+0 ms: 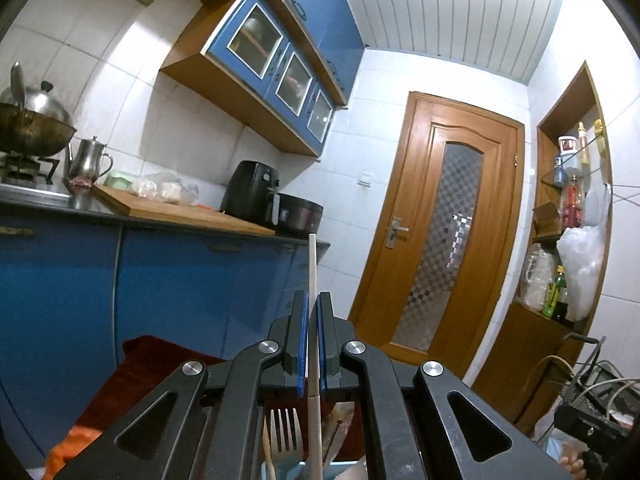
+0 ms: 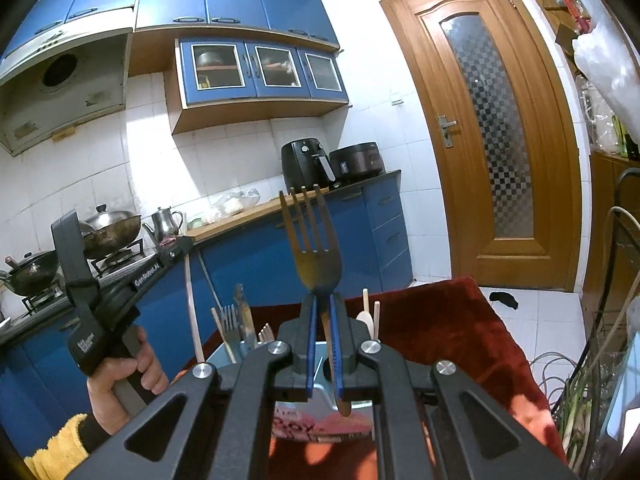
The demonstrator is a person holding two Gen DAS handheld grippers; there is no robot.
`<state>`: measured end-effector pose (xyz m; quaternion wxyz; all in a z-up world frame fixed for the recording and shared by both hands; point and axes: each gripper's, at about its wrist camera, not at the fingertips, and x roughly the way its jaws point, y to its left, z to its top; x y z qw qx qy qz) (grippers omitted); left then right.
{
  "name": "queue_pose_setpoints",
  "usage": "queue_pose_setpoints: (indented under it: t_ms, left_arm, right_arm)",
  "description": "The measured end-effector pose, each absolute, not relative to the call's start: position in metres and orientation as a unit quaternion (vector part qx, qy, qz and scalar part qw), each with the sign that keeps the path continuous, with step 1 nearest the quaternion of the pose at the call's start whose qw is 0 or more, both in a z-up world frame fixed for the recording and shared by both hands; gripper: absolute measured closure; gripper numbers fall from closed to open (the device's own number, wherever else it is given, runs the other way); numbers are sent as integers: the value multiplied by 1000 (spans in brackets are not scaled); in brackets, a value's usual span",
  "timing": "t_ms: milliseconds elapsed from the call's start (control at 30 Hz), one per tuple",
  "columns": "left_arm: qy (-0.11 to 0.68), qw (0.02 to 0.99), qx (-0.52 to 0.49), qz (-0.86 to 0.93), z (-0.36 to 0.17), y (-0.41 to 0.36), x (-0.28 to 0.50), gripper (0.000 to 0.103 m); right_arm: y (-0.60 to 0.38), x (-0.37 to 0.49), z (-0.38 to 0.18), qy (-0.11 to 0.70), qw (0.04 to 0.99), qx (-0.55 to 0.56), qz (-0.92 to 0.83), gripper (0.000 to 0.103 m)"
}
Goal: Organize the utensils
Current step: 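Lift and lower the knife into the box with the left tool while the right tool inserts the fork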
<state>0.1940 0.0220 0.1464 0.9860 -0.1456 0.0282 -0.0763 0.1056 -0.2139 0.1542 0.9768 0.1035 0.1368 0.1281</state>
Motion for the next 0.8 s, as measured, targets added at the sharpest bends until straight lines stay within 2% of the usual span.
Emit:
queue_pose_setpoints:
  t_ms: [367,733,800]
  left_arm:
    - [45,986,-141,-72,107,15,201,99]
    - [60,989,-114,-77,99,8,186,99]
    - [68,988,-114,-79,100,8,185,98]
  right_arm:
    - [-204,144,126,174,973,89,121,95]
    - [-202,157,95,227,962,89,120,93]
    - [-204,156,94,229,961,97,124,89]
